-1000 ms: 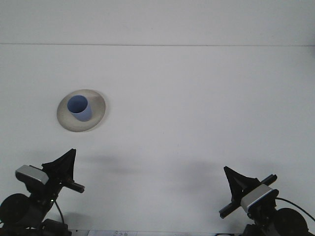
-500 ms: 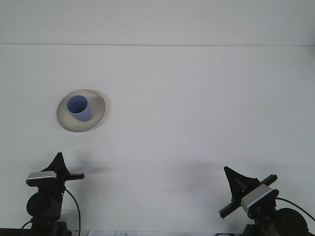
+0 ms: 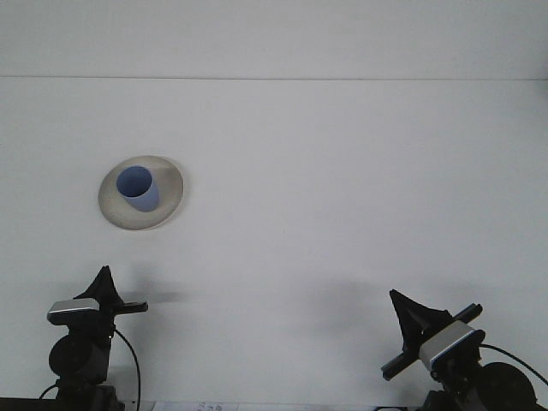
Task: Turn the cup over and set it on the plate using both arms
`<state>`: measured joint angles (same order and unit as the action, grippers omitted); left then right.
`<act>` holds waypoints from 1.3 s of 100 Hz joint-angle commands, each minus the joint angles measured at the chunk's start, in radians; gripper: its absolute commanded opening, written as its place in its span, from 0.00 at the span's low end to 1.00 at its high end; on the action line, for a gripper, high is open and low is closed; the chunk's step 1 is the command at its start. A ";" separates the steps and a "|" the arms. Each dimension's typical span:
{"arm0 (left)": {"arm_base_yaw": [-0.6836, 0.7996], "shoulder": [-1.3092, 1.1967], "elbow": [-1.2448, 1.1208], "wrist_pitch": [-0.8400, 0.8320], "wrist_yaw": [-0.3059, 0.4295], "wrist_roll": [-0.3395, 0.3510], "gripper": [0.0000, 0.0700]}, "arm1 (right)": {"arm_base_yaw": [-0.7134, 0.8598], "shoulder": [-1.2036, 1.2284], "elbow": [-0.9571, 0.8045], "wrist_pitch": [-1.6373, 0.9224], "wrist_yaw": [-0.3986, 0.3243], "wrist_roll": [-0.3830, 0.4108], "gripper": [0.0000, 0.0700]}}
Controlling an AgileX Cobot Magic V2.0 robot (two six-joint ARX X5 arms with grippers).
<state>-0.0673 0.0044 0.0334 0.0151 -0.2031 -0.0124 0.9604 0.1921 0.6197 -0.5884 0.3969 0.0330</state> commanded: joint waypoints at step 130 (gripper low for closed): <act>0.002 -0.002 -0.019 0.014 0.002 -0.004 0.02 | -0.995 -0.164 -0.552 0.483 -0.475 0.000 0.01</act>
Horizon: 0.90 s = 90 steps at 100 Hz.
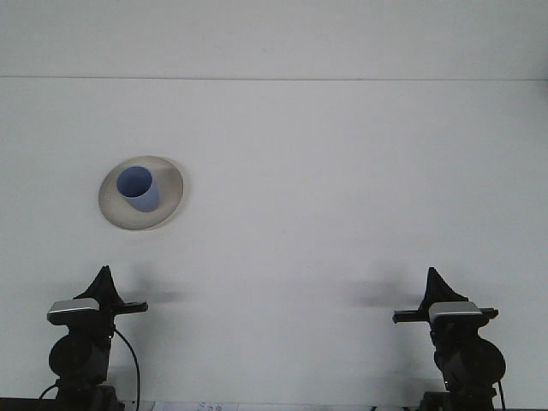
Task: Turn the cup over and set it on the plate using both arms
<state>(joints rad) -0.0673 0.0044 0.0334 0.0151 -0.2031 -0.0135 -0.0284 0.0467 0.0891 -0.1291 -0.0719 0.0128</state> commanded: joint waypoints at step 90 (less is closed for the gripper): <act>0.002 -0.002 -0.019 0.014 0.002 -0.003 0.02 | -0.013 -0.045 -0.076 0.032 0.000 0.024 0.01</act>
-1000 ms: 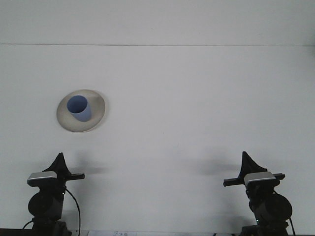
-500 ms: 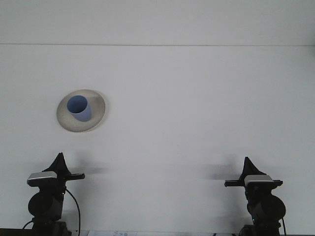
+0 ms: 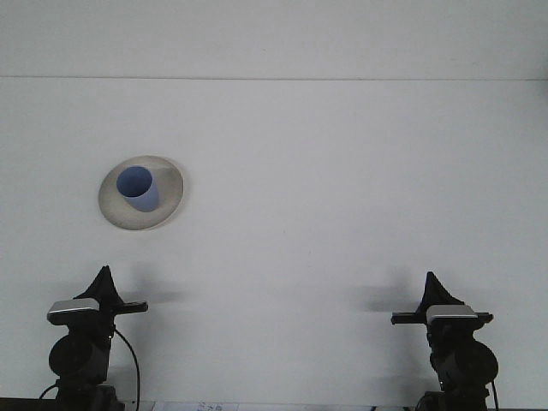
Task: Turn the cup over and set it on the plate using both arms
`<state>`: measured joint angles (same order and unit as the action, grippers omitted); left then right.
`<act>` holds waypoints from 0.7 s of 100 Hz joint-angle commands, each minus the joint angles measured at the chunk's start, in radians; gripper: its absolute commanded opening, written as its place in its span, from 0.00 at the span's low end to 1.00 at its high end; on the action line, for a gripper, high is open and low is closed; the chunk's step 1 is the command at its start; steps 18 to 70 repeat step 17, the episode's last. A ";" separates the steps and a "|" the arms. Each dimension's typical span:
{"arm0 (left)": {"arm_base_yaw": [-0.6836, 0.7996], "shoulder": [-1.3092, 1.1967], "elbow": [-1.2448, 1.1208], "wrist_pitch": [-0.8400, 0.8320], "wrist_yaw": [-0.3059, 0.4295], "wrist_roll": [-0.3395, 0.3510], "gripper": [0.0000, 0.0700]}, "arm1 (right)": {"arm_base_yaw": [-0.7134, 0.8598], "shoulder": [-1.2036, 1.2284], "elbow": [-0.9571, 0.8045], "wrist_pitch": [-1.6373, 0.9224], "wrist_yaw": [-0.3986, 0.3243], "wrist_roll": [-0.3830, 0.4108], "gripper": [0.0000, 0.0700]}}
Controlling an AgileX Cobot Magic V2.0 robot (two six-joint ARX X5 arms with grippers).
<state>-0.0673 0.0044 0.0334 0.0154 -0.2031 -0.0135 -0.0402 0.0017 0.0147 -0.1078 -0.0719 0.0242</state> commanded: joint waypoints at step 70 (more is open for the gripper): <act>0.002 -0.002 -0.019 0.014 0.002 -0.003 0.02 | -0.001 0.000 -0.002 0.011 0.000 0.013 0.01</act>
